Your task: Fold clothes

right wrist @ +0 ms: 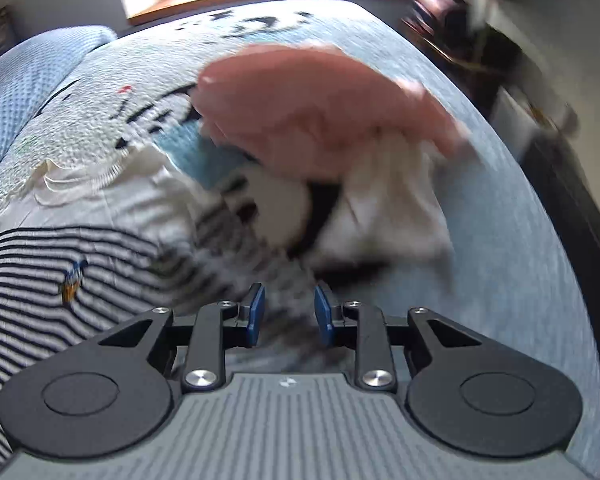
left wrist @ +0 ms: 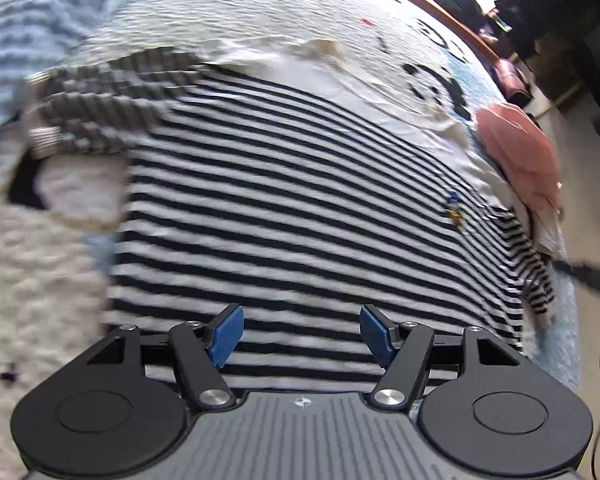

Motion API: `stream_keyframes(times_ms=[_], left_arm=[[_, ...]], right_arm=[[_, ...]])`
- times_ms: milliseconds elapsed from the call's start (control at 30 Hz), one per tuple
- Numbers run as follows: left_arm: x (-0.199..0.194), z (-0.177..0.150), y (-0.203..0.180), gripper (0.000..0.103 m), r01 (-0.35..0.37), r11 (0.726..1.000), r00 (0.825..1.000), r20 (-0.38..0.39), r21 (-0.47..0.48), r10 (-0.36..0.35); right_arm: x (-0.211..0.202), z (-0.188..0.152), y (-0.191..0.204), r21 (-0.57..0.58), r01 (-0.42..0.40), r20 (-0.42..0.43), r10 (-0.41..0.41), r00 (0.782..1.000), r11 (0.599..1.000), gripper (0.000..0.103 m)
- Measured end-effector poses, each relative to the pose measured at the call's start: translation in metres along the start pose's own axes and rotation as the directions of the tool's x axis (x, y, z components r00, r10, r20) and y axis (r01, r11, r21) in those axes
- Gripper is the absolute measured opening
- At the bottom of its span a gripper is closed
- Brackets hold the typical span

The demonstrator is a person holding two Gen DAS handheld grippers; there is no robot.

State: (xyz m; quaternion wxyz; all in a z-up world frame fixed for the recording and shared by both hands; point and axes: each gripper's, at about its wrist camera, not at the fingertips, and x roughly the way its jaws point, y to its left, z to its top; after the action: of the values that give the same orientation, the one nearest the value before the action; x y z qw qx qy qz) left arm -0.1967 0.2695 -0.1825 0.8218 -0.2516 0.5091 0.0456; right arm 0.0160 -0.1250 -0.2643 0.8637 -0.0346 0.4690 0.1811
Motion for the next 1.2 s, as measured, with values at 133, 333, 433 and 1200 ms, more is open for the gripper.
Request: stream_keyframes(times_ms=[133, 333, 433, 1200], left_arm=[[0.006, -0.007, 0.016, 0.047, -0.011, 0.994, 0.998, -0.064, 0.104, 0.018], [-0.009, 0.013, 0.039, 0.036, 0.062, 0.983, 0.989, -0.141, 0.171, -0.038], [-0.043, 0.041, 0.056, 0.044, 0.115, 0.959, 0.990, -0.106, 0.261, -0.089], [0.012, 0.282, 0.137, 0.046, 0.211, 0.764, 0.886, -0.449, 0.610, 0.113]], right_arm=[[0.009, -0.048, 0.019, -0.087, 0.099, -0.063, -0.105, 0.993, 0.991, 0.020], [0.000, -0.043, 0.049, -0.121, 0.360, -0.073, -0.370, 0.926, 0.925, 0.028], [-0.043, -0.044, 0.097, -0.011, 0.332, 0.021, -0.331, 0.943, 0.943, 0.020], [0.041, -0.169, 0.466, 0.846, -0.260, 0.064, 0.396, 0.916, 0.465, 0.035]])
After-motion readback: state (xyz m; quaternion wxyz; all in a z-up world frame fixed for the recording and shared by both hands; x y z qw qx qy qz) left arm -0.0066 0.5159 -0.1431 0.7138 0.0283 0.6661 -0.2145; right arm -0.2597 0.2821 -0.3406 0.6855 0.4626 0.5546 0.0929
